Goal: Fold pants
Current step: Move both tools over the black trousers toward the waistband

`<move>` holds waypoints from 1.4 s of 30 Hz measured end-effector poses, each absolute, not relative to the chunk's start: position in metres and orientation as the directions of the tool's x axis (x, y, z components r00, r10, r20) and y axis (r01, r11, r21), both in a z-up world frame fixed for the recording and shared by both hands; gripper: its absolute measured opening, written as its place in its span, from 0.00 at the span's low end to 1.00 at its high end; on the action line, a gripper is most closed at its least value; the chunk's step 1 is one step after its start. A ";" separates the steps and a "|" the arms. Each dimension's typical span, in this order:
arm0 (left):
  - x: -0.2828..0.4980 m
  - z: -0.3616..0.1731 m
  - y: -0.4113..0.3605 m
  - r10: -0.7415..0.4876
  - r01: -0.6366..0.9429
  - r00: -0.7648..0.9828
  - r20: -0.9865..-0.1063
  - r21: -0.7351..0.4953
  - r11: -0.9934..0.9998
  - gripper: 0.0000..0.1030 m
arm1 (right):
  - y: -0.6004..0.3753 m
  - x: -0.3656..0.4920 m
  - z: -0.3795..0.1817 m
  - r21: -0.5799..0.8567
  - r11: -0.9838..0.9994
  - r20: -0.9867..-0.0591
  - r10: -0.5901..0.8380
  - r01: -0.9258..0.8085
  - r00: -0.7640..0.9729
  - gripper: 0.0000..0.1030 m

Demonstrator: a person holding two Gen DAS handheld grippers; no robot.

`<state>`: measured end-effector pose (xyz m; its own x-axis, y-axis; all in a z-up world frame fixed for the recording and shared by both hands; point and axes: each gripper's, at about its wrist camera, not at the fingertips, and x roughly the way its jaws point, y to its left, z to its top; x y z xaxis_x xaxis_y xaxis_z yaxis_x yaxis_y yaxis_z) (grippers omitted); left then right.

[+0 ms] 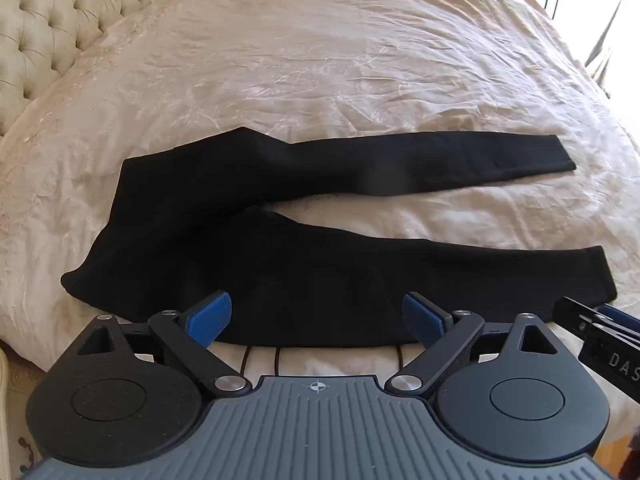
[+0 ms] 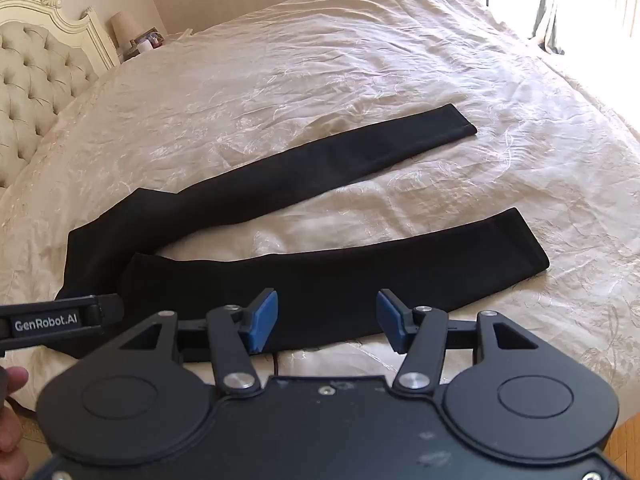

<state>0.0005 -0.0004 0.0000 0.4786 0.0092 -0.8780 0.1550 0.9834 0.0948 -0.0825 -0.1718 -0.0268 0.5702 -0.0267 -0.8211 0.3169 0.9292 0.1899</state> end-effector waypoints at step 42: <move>-0.006 -0.015 -0.004 0.050 0.179 0.446 -0.894 0.144 0.973 0.90 | -0.173 -0.077 -0.032 0.184 0.928 -0.843 -0.020 0.324 0.538 0.56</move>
<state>-0.0059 -0.0037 -0.0155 0.4459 0.0504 -0.8937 0.1790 0.9732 0.1441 -0.0770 -0.1729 -0.0318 0.5380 -0.0201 -0.8427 0.3236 0.9280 0.1845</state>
